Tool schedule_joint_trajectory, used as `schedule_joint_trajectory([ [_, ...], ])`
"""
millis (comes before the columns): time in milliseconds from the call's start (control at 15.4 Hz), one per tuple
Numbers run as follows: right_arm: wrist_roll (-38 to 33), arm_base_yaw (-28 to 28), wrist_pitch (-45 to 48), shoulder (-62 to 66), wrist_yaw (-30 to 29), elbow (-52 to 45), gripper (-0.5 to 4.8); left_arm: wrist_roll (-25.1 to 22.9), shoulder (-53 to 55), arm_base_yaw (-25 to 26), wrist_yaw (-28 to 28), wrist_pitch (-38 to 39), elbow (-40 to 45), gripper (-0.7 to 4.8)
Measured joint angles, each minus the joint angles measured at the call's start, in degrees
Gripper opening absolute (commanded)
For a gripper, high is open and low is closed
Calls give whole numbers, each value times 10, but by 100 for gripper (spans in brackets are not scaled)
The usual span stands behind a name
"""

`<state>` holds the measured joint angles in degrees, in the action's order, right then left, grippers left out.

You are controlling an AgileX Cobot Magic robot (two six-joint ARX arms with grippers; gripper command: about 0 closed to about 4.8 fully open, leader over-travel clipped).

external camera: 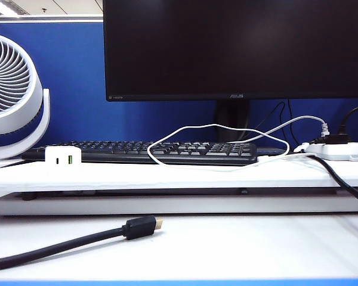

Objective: Pick up the Type-C charging cable and the charging base, insert one end of the Type-C charger into the corresponding slot on the base, and finally place the plugged-in charger back on the table.

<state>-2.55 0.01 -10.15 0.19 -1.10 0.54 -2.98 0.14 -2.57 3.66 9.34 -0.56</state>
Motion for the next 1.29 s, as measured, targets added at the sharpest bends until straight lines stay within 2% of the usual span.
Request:
schedule_joint_trajectory([
  [518, -25, 0, 13, 0, -1, 0, -1, 0, 0, 0, 0, -5, 0, -6],
  [647, -73, 0, 22, 0, 4, 13, -1, 5, 0, 0, 3, -11, -14, -6],
  [712, -102, 0, 17, 0, 14, 51, -1, 21, 0, 0, 22, -33, -41, -6],
  [906, -108, 0, 23, 0, 15, 123, -3, 38, 2, 0, 65, -65, -103, -6],
  [971, -110, 0, 12, 15, 15, 182, -3, 50, 24, 0, 118, -67, -171, -6],
  [1036, -110, 0, 14, 34, 15, 214, -3, 50, 39, 0, 132, -80, -198, -6],
  [1100, -110, 0, 12, 47, 15, 232, -2, 50, 52, 0, 138, -91, -217, -6],
  [1295, -110, 0, 5, 195, 14, 365, -2, 34, 168, 0, 139, -90, -314, -6],
])
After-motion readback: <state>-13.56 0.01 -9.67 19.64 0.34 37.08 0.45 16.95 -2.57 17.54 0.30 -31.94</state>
